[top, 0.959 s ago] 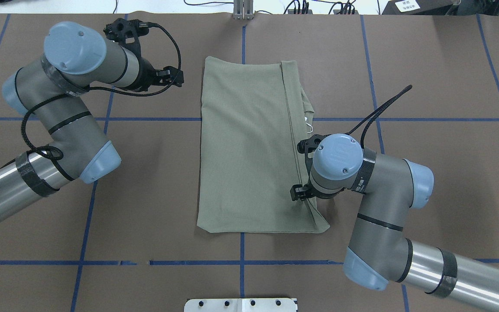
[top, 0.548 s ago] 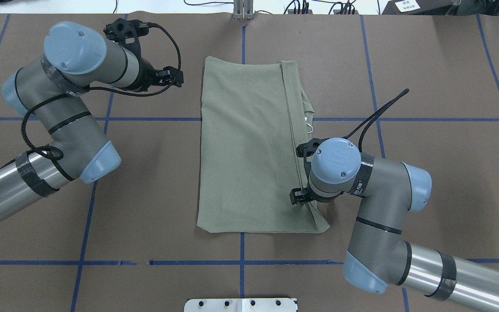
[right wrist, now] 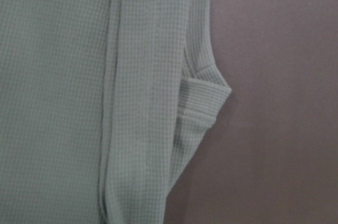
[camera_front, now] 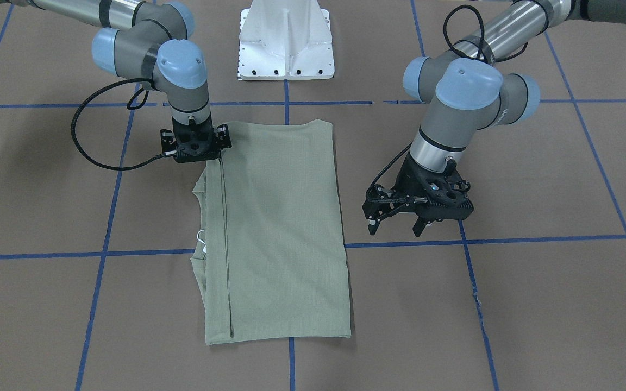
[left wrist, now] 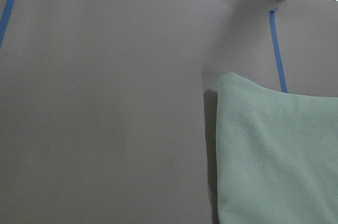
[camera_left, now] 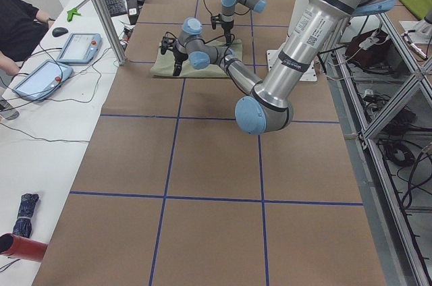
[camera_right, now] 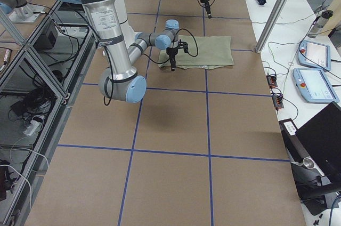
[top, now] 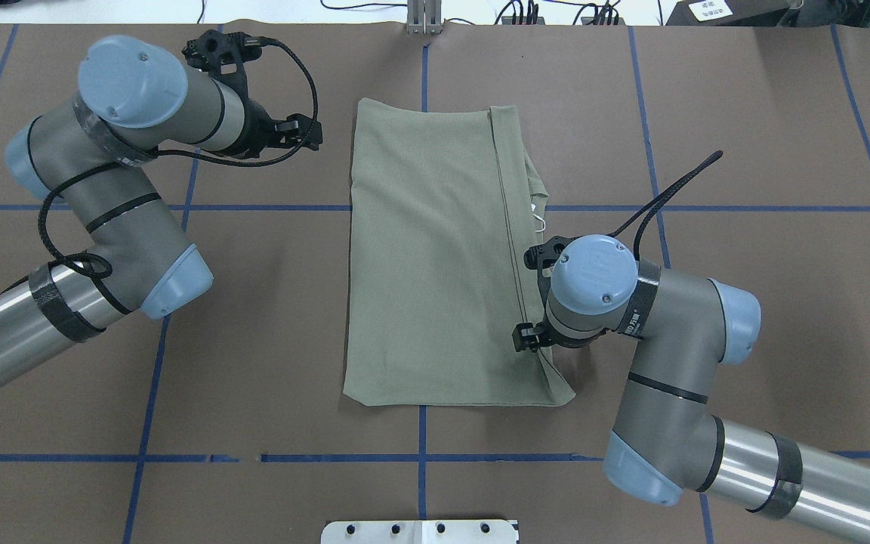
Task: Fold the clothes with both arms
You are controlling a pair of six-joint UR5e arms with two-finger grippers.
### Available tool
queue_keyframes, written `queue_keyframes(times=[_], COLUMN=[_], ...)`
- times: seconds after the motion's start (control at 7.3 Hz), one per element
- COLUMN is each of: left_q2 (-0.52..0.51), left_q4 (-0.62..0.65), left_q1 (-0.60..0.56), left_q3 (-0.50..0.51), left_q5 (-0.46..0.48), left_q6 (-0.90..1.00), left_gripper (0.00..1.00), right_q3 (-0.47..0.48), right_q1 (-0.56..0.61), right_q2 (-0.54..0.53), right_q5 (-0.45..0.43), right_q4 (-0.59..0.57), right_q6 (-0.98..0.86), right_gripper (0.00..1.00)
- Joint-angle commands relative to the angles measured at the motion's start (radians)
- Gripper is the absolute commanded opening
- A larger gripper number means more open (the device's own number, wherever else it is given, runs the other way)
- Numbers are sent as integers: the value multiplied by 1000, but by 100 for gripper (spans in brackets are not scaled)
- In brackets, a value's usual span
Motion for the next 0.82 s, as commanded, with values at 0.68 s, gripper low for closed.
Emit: queue_keyframes(times=[0.68], left_q2=[-4], left_q4=[2], left_q1=[0], left_q3=[0], left_q5=[-21], left_q6=[1], left_gripper=[100], right_q3=[79], right_q1=[100], right_q2=[-81], right_q5=[33], right_q4=[4], right_q6=[-63], right_gripper=[100])
